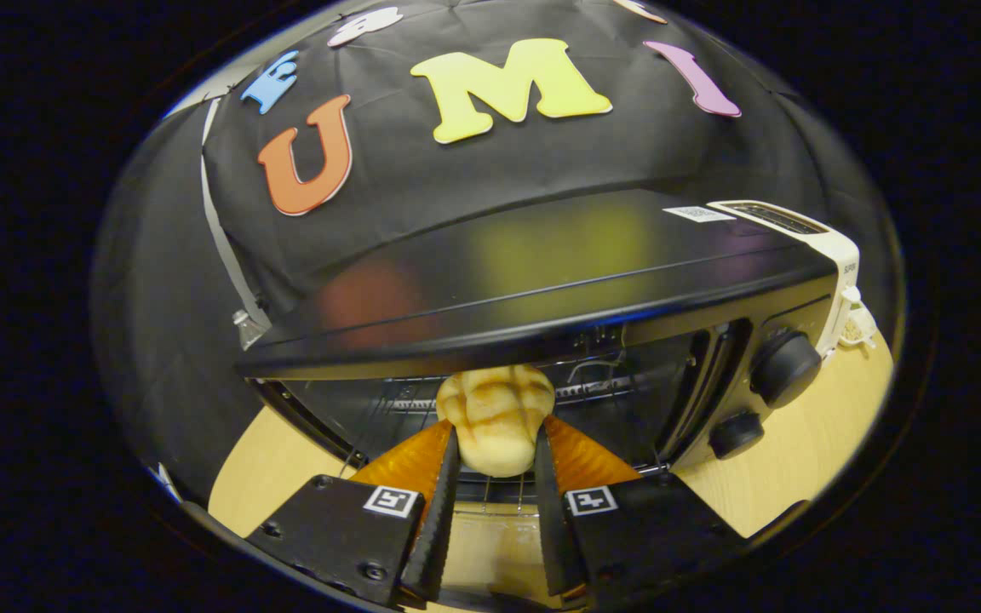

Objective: Open the toaster oven, put the food inside, and close the toaster oven door.

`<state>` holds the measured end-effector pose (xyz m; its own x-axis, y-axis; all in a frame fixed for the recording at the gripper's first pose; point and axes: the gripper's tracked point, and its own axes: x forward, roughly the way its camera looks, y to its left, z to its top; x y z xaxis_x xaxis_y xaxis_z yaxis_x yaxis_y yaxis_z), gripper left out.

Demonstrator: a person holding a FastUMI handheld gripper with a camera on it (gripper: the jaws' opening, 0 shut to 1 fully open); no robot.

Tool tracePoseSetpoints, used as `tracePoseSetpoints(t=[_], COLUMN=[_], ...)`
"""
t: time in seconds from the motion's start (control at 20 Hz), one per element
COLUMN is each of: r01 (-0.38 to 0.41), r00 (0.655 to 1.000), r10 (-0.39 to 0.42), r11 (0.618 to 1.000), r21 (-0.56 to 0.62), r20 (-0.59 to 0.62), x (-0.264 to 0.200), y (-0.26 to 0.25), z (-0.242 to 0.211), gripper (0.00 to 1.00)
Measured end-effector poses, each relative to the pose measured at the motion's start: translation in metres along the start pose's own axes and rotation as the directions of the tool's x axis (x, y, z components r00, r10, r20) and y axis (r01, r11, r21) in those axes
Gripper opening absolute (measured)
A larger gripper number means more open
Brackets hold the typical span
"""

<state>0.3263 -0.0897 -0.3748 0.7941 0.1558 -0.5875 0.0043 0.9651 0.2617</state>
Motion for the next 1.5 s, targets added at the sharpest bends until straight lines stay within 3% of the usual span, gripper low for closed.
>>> tracePoseSetpoints(t=[0.25, 0.5, 0.7, 1.05, 1.5], r01=[-0.012, -0.024, -0.024, 0.054, 0.072], r00=[0.999, 0.996, 0.996, 0.992, 0.996], r10=[0.012, 0.026, 0.028, -0.044, -0.076], r11=[1.000, 0.999, 0.999, 0.995, 0.991], r21=[0.001, -0.026, -0.045, -0.083, -0.109], r20=[0.032, 0.083, 0.083, 0.115, -0.039], x=[-0.006, -0.043, -0.090, -0.163, -0.159], y=[0.007, 0.015, 0.024, 0.018, 0.003], z=[0.005, 0.009, -0.010, -0.047, -0.131], gripper=[0.83, 0.99, 0.99, 0.99, 0.99])
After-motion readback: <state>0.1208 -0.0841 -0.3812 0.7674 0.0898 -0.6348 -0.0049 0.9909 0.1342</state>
